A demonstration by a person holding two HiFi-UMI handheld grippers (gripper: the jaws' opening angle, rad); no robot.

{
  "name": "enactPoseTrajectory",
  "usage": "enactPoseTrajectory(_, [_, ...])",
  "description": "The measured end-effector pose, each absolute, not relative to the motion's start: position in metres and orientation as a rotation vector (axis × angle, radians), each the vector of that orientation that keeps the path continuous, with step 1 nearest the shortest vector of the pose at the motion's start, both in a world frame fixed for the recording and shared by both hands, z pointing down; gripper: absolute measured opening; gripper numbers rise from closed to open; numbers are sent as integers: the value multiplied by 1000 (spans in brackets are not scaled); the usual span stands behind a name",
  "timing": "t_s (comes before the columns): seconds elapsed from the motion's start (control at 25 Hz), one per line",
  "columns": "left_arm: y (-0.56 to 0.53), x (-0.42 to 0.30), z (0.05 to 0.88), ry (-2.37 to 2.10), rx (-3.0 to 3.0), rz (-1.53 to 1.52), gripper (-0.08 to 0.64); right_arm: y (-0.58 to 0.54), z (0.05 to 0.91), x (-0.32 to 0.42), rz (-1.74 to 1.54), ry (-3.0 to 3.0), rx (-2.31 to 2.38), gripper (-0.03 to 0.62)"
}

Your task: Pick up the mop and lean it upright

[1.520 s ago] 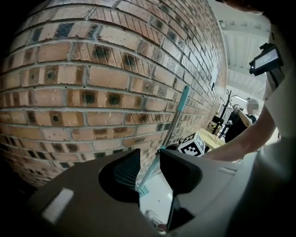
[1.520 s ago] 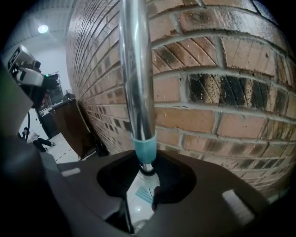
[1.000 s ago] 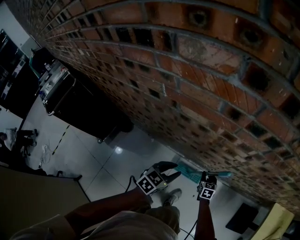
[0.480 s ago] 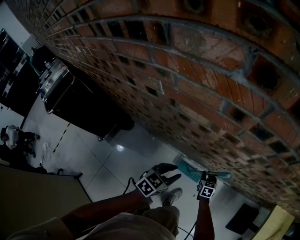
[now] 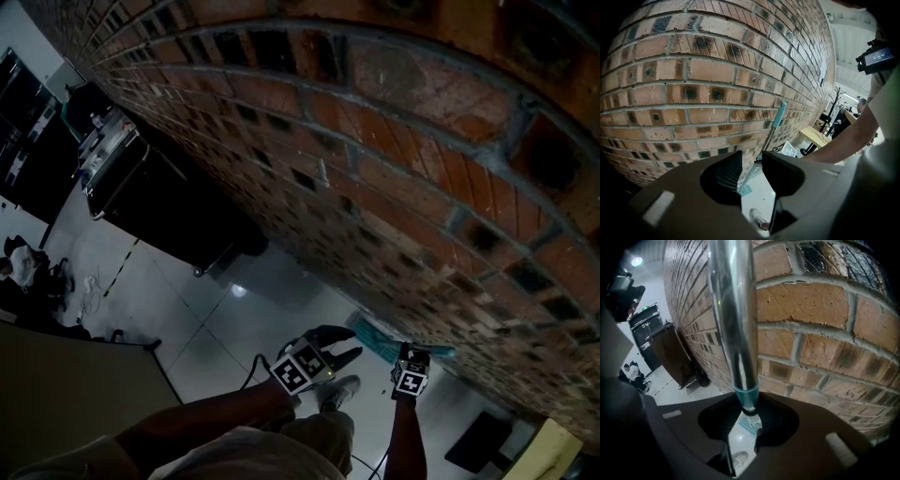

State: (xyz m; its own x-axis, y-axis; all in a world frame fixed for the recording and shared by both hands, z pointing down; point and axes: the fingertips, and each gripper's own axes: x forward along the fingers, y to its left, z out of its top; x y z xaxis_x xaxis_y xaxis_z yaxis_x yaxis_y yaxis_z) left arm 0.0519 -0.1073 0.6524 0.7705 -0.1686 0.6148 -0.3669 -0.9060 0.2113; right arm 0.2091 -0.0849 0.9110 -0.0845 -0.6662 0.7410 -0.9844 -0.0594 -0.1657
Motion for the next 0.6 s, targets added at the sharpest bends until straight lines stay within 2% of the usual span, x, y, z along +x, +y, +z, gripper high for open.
enactPoseTrajectory(0.6, [-106,52,661,-430,2620,880,153,-90,930,212,978,-1759,1672,106])
